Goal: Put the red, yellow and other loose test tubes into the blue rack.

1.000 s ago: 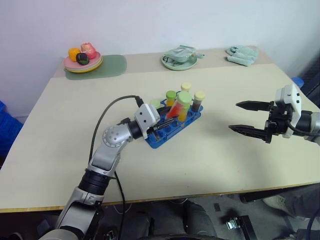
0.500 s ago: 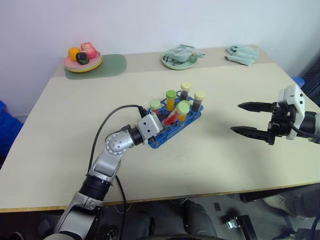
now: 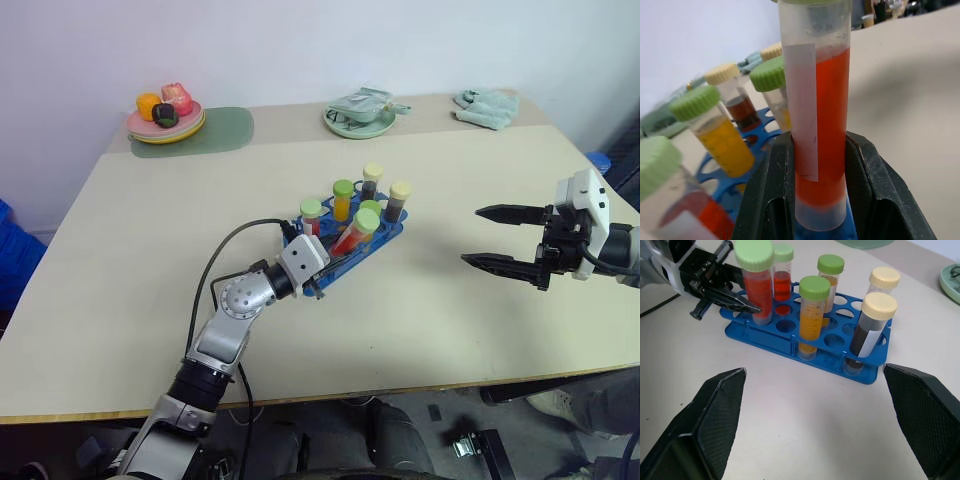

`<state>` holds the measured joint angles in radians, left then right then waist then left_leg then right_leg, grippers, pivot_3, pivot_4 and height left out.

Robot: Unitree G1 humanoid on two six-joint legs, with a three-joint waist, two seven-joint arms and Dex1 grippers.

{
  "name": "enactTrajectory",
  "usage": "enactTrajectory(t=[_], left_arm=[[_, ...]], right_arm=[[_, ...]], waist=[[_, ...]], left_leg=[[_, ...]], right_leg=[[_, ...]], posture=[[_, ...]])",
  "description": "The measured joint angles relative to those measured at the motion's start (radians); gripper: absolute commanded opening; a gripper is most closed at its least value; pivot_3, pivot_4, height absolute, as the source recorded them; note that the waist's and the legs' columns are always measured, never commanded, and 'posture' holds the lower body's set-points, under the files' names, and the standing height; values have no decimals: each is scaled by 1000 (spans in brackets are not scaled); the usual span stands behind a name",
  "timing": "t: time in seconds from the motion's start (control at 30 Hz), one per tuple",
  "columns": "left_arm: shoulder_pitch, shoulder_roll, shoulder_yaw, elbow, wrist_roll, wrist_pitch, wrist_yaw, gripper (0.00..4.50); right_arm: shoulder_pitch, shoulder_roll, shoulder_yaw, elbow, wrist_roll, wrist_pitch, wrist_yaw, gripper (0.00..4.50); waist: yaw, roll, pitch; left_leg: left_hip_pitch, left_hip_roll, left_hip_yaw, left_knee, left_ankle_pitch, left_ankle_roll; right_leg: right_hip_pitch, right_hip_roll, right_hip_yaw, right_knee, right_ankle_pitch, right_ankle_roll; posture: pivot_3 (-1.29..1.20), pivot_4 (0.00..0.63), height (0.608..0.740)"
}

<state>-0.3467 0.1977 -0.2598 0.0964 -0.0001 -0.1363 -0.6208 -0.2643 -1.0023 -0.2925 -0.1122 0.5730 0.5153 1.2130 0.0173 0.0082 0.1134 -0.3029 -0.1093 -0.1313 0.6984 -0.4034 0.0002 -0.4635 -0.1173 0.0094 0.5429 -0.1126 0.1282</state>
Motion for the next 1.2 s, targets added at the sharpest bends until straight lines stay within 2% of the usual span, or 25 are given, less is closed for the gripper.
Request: enactTrajectory(t=[0.2, 0.5, 1.2], left_arm=[[0, -7, 4, 2, -10, 16, 14, 775], [0, 35, 5, -9, 5, 15, 28, 775], [29, 4, 10, -16, -37, 38, 27, 775]], right_arm=[[0, -3, -1, 0, -1, 0, 1, 4500], [1, -6, -9, 0, -1, 0, 1, 4500], [-6, -6, -9, 0, -8, 0, 2, 4500]], waist=[[0, 0, 0], [1, 0, 0], [-1, 0, 2]], left_leg=[[0, 0, 0, 0, 0, 0], [0, 0, 0, 0, 0, 0], [0, 0, 0, 0, 0, 0]], right_leg=[[0, 0, 0, 0, 0, 0], [0, 0, 0, 0, 0, 0], [0, 0, 0, 0, 0, 0]], posture=[[0, 150, 740], [0, 150, 740], [0, 150, 740]])
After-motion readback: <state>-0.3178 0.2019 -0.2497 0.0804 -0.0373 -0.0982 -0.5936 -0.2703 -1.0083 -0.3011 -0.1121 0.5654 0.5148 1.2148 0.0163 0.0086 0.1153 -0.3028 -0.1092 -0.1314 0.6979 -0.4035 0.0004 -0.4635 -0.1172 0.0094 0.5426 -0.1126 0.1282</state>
